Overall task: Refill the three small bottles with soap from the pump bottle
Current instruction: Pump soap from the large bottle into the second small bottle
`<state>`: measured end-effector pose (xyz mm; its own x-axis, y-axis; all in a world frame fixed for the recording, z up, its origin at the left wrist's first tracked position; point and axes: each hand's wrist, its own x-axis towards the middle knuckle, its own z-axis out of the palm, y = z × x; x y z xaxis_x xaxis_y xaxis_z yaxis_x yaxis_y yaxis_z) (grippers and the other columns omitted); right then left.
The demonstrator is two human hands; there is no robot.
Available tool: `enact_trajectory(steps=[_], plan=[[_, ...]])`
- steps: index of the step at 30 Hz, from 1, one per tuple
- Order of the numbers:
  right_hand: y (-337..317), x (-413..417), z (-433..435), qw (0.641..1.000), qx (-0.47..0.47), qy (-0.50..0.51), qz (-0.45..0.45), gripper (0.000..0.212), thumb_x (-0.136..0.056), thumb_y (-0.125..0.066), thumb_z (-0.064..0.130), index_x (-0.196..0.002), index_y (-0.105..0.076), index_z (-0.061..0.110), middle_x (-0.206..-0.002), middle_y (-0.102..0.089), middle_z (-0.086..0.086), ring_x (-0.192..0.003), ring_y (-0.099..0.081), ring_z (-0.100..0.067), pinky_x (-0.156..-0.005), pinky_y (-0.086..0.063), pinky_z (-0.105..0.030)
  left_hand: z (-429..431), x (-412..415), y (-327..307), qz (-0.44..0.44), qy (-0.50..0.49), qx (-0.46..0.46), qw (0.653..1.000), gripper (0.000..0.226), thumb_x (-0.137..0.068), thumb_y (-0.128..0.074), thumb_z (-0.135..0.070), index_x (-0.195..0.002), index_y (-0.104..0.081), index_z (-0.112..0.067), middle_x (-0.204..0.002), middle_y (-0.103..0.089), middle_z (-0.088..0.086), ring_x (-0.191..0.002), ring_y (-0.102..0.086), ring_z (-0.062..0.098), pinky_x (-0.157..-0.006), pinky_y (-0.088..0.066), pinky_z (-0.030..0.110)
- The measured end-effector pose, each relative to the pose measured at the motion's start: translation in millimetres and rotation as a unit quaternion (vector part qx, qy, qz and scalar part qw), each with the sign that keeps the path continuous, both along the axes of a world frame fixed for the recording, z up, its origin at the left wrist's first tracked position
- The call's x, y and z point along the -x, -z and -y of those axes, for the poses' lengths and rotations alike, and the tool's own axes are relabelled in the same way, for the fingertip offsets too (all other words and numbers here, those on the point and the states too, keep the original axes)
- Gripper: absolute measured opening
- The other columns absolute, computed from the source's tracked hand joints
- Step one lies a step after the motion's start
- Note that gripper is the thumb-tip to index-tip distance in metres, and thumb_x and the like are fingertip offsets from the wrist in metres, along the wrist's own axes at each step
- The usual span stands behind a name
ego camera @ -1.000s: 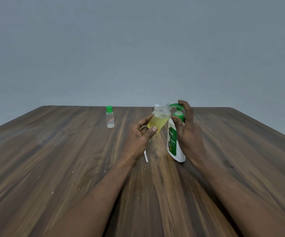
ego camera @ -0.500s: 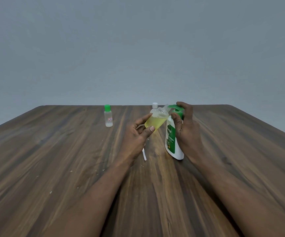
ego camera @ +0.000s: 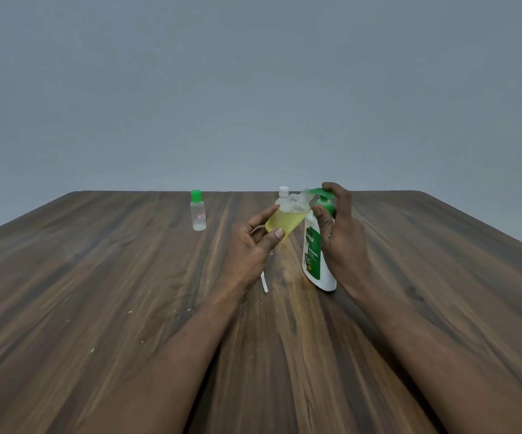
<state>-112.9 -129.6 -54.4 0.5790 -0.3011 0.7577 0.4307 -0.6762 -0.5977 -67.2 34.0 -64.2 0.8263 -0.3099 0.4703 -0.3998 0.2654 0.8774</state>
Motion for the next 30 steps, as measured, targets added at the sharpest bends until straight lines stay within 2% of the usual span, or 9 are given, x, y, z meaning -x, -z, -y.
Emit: enact_trajectory(steps=[3,5,7,9,12,15,19,26,30], plan=[[1.2,-2.8,2.0,1.0,0.004,0.006,0.012,0.034,-0.103,-0.047,0.035,-0.134,-0.043,0.021,-0.095,-0.06,0.026,-0.08,-0.058,0.019,-0.063,-0.038,-0.001,-0.3,0.0,0.4,0.001,-0.002,-0.003,1.0,0.045,-0.093,-0.065,0.003,-0.135,-0.063,-0.013,-0.123,-0.072,0.003,-0.115,-0.069,0.015,-0.093,-0.055,0.021],[0.7,-3.3,2.1,1.0,0.002,0.005,0.013,0.034,-0.103,-0.047,0.034,-0.133,-0.043,0.018,-0.097,-0.061,0.023,-0.082,-0.057,0.021,-0.065,-0.037,0.0,-0.7,0.4,0.3,0.002,-0.001,-0.005,1.0,0.045,-0.093,-0.065,0.002,-0.136,-0.062,-0.012,-0.125,-0.072,0.004,-0.116,-0.069,0.015,-0.094,-0.055,0.022],[-0.4,-1.9,1.1,1.0,0.006,0.003,0.013,0.036,-0.102,-0.047,0.035,-0.135,-0.042,0.02,-0.1,-0.063,0.013,-0.082,-0.058,0.02,-0.065,-0.038,0.0,-0.9,0.8,-0.3,0.002,-0.002,-0.006,1.0,0.046,-0.093,-0.066,0.002,-0.136,-0.062,-0.012,-0.126,-0.071,0.006,-0.116,-0.068,0.015,-0.094,-0.055,0.022],[-1.3,0.7,0.0,1.0,0.009,-0.004,0.009,0.036,-0.102,-0.048,0.034,-0.137,-0.039,0.028,-0.106,-0.064,0.011,-0.085,-0.059,0.017,-0.067,-0.039,-0.001,-0.7,1.4,-1.2,0.002,-0.002,-0.001,1.0,0.045,-0.093,-0.065,0.003,-0.136,-0.062,-0.011,-0.124,-0.072,0.005,-0.115,-0.069,0.015,-0.092,-0.055,0.02],[-1.2,1.6,0.1,1.0,-0.001,-0.01,0.005,0.04,-0.102,-0.05,0.029,-0.136,-0.032,0.042,-0.102,-0.063,0.029,-0.085,-0.061,0.016,-0.066,-0.039,0.0,0.0,1.8,-1.9,0.0,-0.001,0.003,1.0,0.045,-0.093,-0.065,0.003,-0.136,-0.062,-0.01,-0.122,-0.073,0.003,-0.114,-0.069,0.015,-0.091,-0.055,0.02],[0.1,0.0,1.5,1.0,0.0,-0.004,0.0,0.042,-0.103,-0.051,0.026,-0.139,-0.033,0.039,-0.097,-0.06,0.041,-0.081,-0.061,0.018,-0.063,-0.039,0.001,0.3,2.6,-1.6,0.002,-0.003,0.001,1.0,0.045,-0.093,-0.065,0.003,-0.136,-0.062,-0.01,-0.124,-0.072,0.005,-0.115,-0.069,0.016,-0.092,-0.055,0.021],[1.0,-1.7,2.5,1.0,0.004,0.002,0.014,0.043,-0.102,-0.051,0.026,-0.143,-0.036,0.023,-0.101,-0.057,0.03,-0.081,-0.059,0.021,-0.063,-0.038,0.002,0.2,3.1,-2.4,-0.003,-0.004,0.01,1.0,0.044,-0.093,-0.065,0.003,-0.135,-0.063,-0.011,-0.119,-0.074,0.002,-0.113,-0.07,0.014,-0.089,-0.054,0.018],[-0.1,-1.8,1.7,1.0,0.009,0.003,0.015,0.039,-0.103,-0.048,0.034,-0.139,-0.039,0.023,-0.1,-0.062,0.018,-0.08,-0.06,0.017,-0.062,-0.038,0.0,-0.1,3.5,-3.2,-0.002,-0.004,0.004,1.0,0.045,-0.093,-0.065,0.003,-0.137,-0.061,-0.01,-0.125,-0.071,0.009,-0.117,-0.068,0.019,-0.094,-0.055,0.022],[1.0,-3.1,1.9,1.0,0.005,0.009,0.019,0.038,-0.101,-0.045,0.04,-0.133,-0.042,0.02,-0.096,-0.061,0.022,-0.081,-0.06,0.017,-0.064,-0.038,-0.001,-1.6,4.4,-3.2,-0.003,-0.001,0.003,1.0,0.046,-0.093,-0.064,0.006,-0.136,-0.061,-0.007,-0.125,-0.071,0.012,-0.118,-0.067,0.022,-0.096,-0.054,0.022]])
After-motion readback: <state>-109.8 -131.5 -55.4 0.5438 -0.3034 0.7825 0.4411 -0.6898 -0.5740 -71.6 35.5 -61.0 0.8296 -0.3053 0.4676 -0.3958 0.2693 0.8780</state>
